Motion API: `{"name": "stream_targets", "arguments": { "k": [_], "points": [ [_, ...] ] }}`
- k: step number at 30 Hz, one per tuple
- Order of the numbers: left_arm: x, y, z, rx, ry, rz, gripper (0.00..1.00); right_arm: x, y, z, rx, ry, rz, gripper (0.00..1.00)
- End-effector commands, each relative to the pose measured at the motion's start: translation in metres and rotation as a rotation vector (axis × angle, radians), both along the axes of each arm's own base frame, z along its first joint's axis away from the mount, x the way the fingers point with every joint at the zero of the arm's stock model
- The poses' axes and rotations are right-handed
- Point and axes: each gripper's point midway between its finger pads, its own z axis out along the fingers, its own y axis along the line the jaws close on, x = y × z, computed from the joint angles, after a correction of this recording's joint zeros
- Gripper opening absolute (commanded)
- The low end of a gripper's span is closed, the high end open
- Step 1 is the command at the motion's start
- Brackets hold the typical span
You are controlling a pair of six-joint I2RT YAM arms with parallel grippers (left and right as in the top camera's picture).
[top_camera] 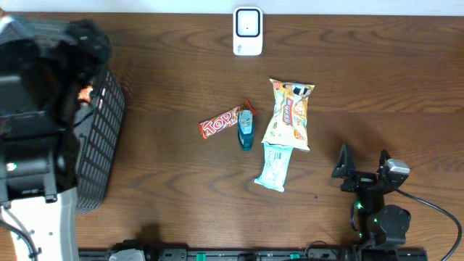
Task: Scan the item barcode
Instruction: 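Release the TOP bar beside the teal bottle and withdraw the left gripper, then reach the left gripper into the basket and grasp the orange tissue pack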
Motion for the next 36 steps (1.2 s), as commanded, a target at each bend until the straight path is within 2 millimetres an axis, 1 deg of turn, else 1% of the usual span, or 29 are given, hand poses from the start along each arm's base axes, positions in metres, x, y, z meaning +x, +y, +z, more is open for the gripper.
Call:
{"name": "stream_targets", "arguments": {
  "k": [1,3,6,8,10,12,15,17,20,24,27,28,31,36],
  "points": [
    [-0.008,0.057,-0.025,0.063,0.115,0.195,1.0,0.0,-0.001,0.0,-0.009,0.0,-0.005,0.99],
    [-0.009,0.078,-0.049,0.038,0.201,0.242,0.98,0.0,-0.001,0.0,-0.009,0.0,-0.005,0.99],
    [-0.002,0.103,-0.091,-0.018,0.33,0.265,0.98,0.0,-0.001,0.0,-0.009,0.0,-0.005,0.99],
    [0.003,0.119,-0.116,-0.019,0.406,0.267,0.98,0.0,-0.001,0.0,-0.009,0.0,-0.005,0.99],
    [0.01,0.132,-0.142,0.02,0.496,0.237,0.98,0.0,-0.001,0.0,-0.009,0.0,-0.005,0.99],
    [0.017,0.14,-0.171,0.075,0.601,0.172,0.98,0.0,-0.001,0.0,-0.009,0.0,-0.005,0.99],
    [0.023,0.148,-0.207,0.057,0.698,0.149,0.98,0.0,-0.001,0.0,-0.009,0.0,-0.005,0.99],
    [0.027,0.151,-0.23,0.049,0.749,0.131,0.98,0.0,-0.001,0.0,-0.009,0.0,-0.005,0.99],
    [0.043,0.157,-0.261,0.115,0.808,0.038,0.98,0.0,-0.001,0.0,-0.009,0.0,-0.005,0.99],
    [0.062,0.16,-0.296,0.213,0.857,-0.12,0.98,0.0,-0.001,0.0,-0.009,0.0,-0.005,0.99],
    [0.074,0.152,-0.321,0.269,0.865,-0.293,0.98,0.0,-0.001,0.0,-0.009,0.0,-0.005,0.99],
    [0.078,0.148,-0.326,0.282,0.858,-0.343,0.97,0.0,-0.001,0.0,-0.009,0.0,-0.005,0.99],
    [0.089,0.139,-0.337,0.309,0.823,-0.454,0.96,0.0,-0.001,0.0,-0.009,0.001,-0.005,0.99],
    [0.101,0.142,-0.345,0.371,0.792,-0.504,0.96,0.0,-0.001,0.0,-0.009,0.0,-0.005,0.99]
  ]
}}
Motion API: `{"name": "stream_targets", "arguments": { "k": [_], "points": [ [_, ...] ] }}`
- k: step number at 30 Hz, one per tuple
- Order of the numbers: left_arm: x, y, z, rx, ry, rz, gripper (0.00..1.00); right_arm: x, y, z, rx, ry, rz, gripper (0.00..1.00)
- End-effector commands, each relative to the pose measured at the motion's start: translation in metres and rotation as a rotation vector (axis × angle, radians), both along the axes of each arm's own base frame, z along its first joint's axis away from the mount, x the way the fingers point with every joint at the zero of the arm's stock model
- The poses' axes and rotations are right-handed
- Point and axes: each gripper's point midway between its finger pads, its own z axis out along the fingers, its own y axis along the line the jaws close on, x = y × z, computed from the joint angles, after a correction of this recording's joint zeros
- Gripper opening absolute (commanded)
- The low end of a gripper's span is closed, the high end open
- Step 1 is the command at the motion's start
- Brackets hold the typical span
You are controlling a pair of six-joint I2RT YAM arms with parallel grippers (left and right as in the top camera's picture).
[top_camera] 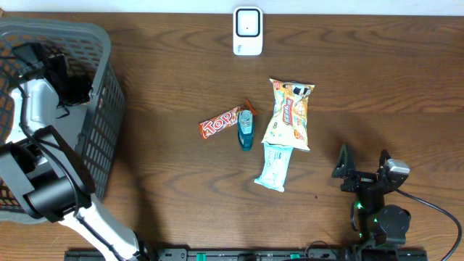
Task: Scan the item barcode
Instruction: 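Reach the left gripper into the basket and grasp the orange tissue pack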
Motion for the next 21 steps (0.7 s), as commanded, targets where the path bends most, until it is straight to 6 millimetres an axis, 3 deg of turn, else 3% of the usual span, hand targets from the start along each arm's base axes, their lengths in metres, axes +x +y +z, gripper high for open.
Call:
{"name": "stream_targets", "arguments": {
  "k": [1,14,18,21],
  "points": [
    [0.01,-0.006,-0.003,0.015,-0.023,-0.149,0.96,0.0,-0.001,0.0,-0.009,0.0,-0.005,0.99],
    [0.01,-0.006,-0.023,0.021,0.003,-0.186,0.96,0.0,-0.001,0.0,-0.009,0.0,-0.005,0.99],
    [0.006,-0.008,-0.043,-0.003,0.04,-0.185,0.8,0.0,-0.001,0.0,-0.009,0.0,-0.005,0.99],
    [0.004,-0.009,-0.053,-0.015,0.059,-0.184,0.54,0.0,-0.001,0.0,-0.009,0.0,-0.005,0.99]
  ]
}}
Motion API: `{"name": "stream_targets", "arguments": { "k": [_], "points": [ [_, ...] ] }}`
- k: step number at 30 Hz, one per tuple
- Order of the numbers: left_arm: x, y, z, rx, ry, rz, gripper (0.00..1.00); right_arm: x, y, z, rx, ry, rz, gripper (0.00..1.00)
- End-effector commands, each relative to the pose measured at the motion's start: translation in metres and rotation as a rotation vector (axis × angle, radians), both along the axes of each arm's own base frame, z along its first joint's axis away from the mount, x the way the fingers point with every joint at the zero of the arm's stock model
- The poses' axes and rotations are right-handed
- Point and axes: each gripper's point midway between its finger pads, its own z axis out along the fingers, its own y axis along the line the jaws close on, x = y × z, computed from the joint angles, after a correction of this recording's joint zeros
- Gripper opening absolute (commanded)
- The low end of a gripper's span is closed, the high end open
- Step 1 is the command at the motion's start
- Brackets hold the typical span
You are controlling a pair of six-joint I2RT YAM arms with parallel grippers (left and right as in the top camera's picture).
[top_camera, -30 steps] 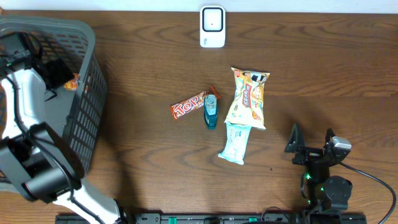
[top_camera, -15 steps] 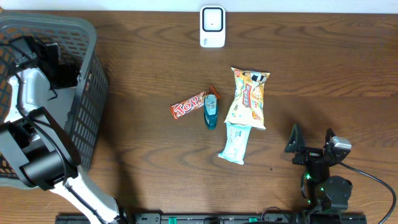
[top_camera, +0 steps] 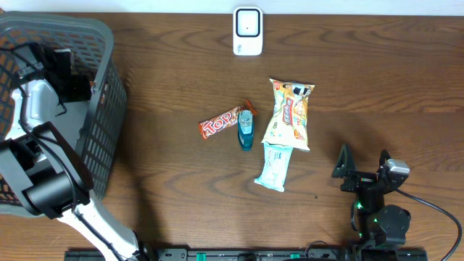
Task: Scan the item barcode
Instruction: 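Reach the left gripper into the basket and grasp the orange tissue pack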
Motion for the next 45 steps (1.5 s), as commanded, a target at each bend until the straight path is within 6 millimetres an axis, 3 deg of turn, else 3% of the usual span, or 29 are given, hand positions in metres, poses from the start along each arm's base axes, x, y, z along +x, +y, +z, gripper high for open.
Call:
{"name": "stream_targets", "arguments": {
  "k": [1,9,11,15,19,20,31,45],
  "points": [
    [-0.015,-0.008,-0.047,-0.033,0.12,-0.024,0.47,0.0,-0.001,0.0,-0.009,0.0,-0.005,0.99],
    [-0.03,-0.01,-0.053,-0.062,0.176,-0.015,0.22,0.0,-0.001,0.0,-0.009,0.0,-0.005,0.99],
    [-0.036,-0.009,-0.055,-0.075,0.192,-0.005,0.22,0.0,-0.001,0.0,-0.009,0.0,-0.005,0.99],
    [-0.04,-0.014,-0.048,-0.149,0.17,-0.015,0.37,0.0,-0.001,0.0,-0.009,0.0,-0.005,0.99],
    [-0.037,-0.017,-0.029,-0.248,0.085,-0.026,0.97,0.0,-0.001,0.0,-0.009,0.0,-0.005,0.99],
    [-0.038,-0.016,-0.024,-0.266,0.066,-0.027,1.0,0.0,-0.001,0.0,-0.009,0.0,-0.005,0.99],
    [-0.032,-0.014,0.037,-0.192,-0.067,-0.109,0.98,0.0,-0.001,0.0,-0.009,0.0,-0.005,0.99],
    [-0.019,-0.025,0.045,-0.13,-0.148,-0.323,0.98,0.0,-0.001,0.0,-0.009,0.0,-0.005,0.99]
  ]
}}
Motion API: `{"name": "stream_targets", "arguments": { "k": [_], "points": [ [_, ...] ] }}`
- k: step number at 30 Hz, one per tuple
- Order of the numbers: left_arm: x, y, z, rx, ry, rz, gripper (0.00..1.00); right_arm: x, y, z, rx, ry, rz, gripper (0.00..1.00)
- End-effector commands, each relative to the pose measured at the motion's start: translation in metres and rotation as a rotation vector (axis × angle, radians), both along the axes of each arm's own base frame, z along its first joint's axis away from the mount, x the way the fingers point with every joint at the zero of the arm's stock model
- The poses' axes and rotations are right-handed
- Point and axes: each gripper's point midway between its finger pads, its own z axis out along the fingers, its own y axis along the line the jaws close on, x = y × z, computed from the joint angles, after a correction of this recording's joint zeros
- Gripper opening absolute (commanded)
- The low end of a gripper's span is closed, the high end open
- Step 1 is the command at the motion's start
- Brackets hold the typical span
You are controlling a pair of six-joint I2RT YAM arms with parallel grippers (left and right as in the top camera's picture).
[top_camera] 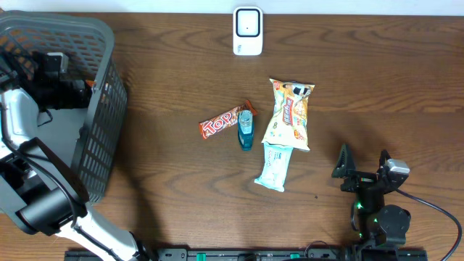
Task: Scan the item barcode
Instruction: 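Reach the left gripper into the basket and grasp the orange tissue pack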
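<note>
The white barcode scanner [247, 31] stands at the table's far edge. Mid-table lie a red candy bar [219, 125], a small blue bottle [246, 130], a pale snack bag [288, 114] and a light-blue packet [275, 166]. My left gripper [76, 87] is down inside the grey basket [101, 123] at the left; its jaws are dark against the mesh, with a bit of orange beside them. My right gripper [346, 171] rests low at the near right, apart from every item.
The basket's tall mesh wall stands between my left gripper and the items. The left arm's white link [18, 119] crosses the basket's inside. A cable [435, 210] runs from the right arm's base towards the right edge.
My left gripper has shifted slightly towards the far left inside the basket, and a bit of orange now shows beside it. The items and the right arm are unchanged.
At first my left arm loomed high over the basket, hiding most of it. Then the gripper was down inside the basket, and it stayed there with small shifts. The table items, scanner and right arm have kept their places throughout.
</note>
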Motion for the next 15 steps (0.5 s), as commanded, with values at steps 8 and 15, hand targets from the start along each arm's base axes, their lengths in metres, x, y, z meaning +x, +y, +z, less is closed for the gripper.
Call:
{"name": "stream_targets", "arguments": {
  "k": [8,15],
  "points": [
    [0.018,-0.016,-0.021,0.006,-0.029,-0.116,0.98,0.0,-0.001,0.0,-0.009,0.0,-0.005,0.99],
    [0.019,-0.029,-0.049,-0.029,0.023,-0.141,0.98,0.0,-0.001,0.0,-0.009,0.0,-0.005,0.99]
  ]
}}
